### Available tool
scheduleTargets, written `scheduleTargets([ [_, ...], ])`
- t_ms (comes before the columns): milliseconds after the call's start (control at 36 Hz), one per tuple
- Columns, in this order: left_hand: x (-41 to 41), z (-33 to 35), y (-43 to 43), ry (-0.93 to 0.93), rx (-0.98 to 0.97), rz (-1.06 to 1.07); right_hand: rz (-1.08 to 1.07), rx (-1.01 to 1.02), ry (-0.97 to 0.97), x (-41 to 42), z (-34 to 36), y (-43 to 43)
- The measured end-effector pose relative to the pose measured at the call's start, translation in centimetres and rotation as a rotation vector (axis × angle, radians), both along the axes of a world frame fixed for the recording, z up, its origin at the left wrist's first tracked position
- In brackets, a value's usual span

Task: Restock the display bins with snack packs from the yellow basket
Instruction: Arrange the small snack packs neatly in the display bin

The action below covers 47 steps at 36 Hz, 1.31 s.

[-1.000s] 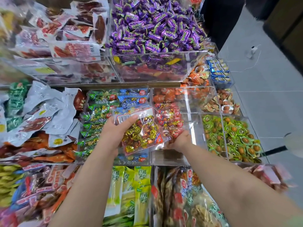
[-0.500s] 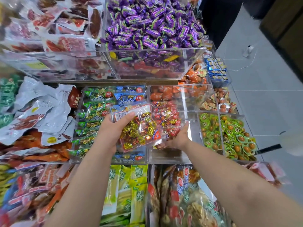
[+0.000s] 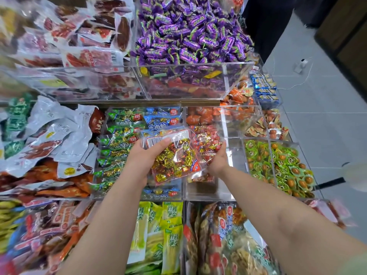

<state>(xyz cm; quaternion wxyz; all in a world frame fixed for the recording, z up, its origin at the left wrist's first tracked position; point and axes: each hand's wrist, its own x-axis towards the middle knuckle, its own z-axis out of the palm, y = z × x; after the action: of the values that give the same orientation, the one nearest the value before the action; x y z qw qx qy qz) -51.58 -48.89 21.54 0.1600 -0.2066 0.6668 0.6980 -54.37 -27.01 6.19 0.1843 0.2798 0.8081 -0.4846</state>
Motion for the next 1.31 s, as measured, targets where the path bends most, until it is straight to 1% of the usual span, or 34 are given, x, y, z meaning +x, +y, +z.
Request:
scheduleTargets([
  [56, 0.2, 0.2, 0.0, 0.006, -0.009, 0.001, 0.113, 0.040, -0.079, 0.3, 1.3, 0.4],
  [83, 0.3, 0.4, 0.1, 0.004, -0.016, 0.002, 0.130, 0.093, -0.071, 0.5, 2.0, 0.6],
  [139, 0.7, 0.6, 0.1, -0.003, -0.023, -0.001, 0.056, 0.117, 0.040, 0.8, 4.0, 0.9],
  [167, 0.8, 0.6, 0.1, -0.006, -0.029, 0.001, 0.017, 0.106, 0.132, 1.1, 5.1, 1.0],
  [194, 0.9, 0.7, 0.1, -0.016, -0.033, 0.009, 0.020, 0.116, 0.285, 1.7, 6.4, 1.3],
  [222, 1.0, 0.8, 0.1, -0.031, -0.029, 0.027, 0.100, 0.182, 0.463, 2.5, 7.7, 1.6],
  [278, 1.1, 1.0, 0.2, -0.079, -0.022, 0.035, 0.377, 0.348, 0.846, 4.0, 10.5, 2.0],
  [333, 1.3, 1.5, 0.6, -0.114, -0.036, 0.000, 0.664, 0.462, 1.140, 5.2, 12.9, 1.7],
  [361, 1.4, 1.7, 0.9, -0.130, -0.038, -0.025, 0.784, 0.487, 1.250, 5.5, 13.8, 1.4],
  [389, 1.5, 1.8, 1.1, -0.145, -0.034, -0.049, 0.877, 0.498, 1.316, 5.8, 14.7, 0.9],
  [417, 1.8, 2.0, 1.4, -0.162, -0.024, -0.077, 0.942, 0.504, 1.343, 6.1, 15.4, 0.6],
  [500, 2.1, 2.2, 2.0, -0.198, 0.024, -0.146, 1.031, 0.514, 1.284, 7.0, 16.8, 0.0],
  [556, 2.4, 2.4, 2.3, -0.173, 0.053, -0.160, 0.971, 0.467, 1.207, 7.6, 17.0, 0.0],
  [583, 2.6, 2.5, 2.2, -0.157, 0.065, -0.149, 0.896, 0.390, 1.175, 8.0, 17.0, -0.1],
  [611, 2.7, 2.4, 2.1, -0.145, 0.072, -0.128, 0.782, 0.258, 1.123, 8.6, 17.1, -0.1],
  [667, 2.8, 1.8, 1.5, -0.095, 0.070, -0.052, 0.440, -0.082, 0.931, 9.5, 17.6, -0.2],
  [722, 2.7, 1.0, 0.5, -0.052, 0.076, 0.004, 0.143, -0.306, 0.754, 9.6, 17.9, 0.3],
  [778, 2.4, 0.5, -0.3, -0.010, 0.049, 0.042, -0.024, -0.500, 0.558, 9.0, 16.9, 1.7],
  [806, 2.3, 0.2, -0.8, 0.006, 0.035, 0.061, -0.056, -0.558, 0.457, 8.7, 16.4, 2.2],
  [833, 2.2, -0.1, -1.1, 0.011, 0.016, 0.065, -0.064, -0.570, 0.359, 8.5, 15.8, 2.6],
  [889, 2.0, -0.5, -1.5, 0.016, -0.030, 0.053, -0.050, -0.522, 0.196, 8.3, 14.3, 3.3],
  [944, 1.8, -1.0, -1.8, 0.016, -0.057, 0.046, -0.013, -0.441, 0.100, 8.1, 12.8, 3.9],
  [1000, 1.8, -1.4, -2.0, 0.025, -0.087, 0.019, -0.019, -0.383, 0.075, 7.7, 11.5, 4.5],
  [1056, 1.7, -1.5, -2.1, 0.065, -0.138, -0.019, -0.032, -0.388, 0.051, 7.2, 10.4, 4.9],
  [1167, 1.4, -2.2, -2.1, 0.151, -0.339, -0.064, 0.117, -0.259, -0.093, 6.5, 8.0, 3.6],
  [1222, 1.4, -2.3, -2.0, 0.160, -0.405, -0.087, 0.123, -0.210, -0.111, 5.9, 6.5, 2.4],
  [1250, 1.3, -2.5, -2.0, 0.164, -0.416, -0.100, 0.113, -0.161, -0.108, 5.6, 6.1, 1.9],
  [1306, 1.3, -2.5, -2.1, 0.179, -0.423, -0.115, 0.130, 0.070, -0.122, 5.1, 5.6, 1.4],
])
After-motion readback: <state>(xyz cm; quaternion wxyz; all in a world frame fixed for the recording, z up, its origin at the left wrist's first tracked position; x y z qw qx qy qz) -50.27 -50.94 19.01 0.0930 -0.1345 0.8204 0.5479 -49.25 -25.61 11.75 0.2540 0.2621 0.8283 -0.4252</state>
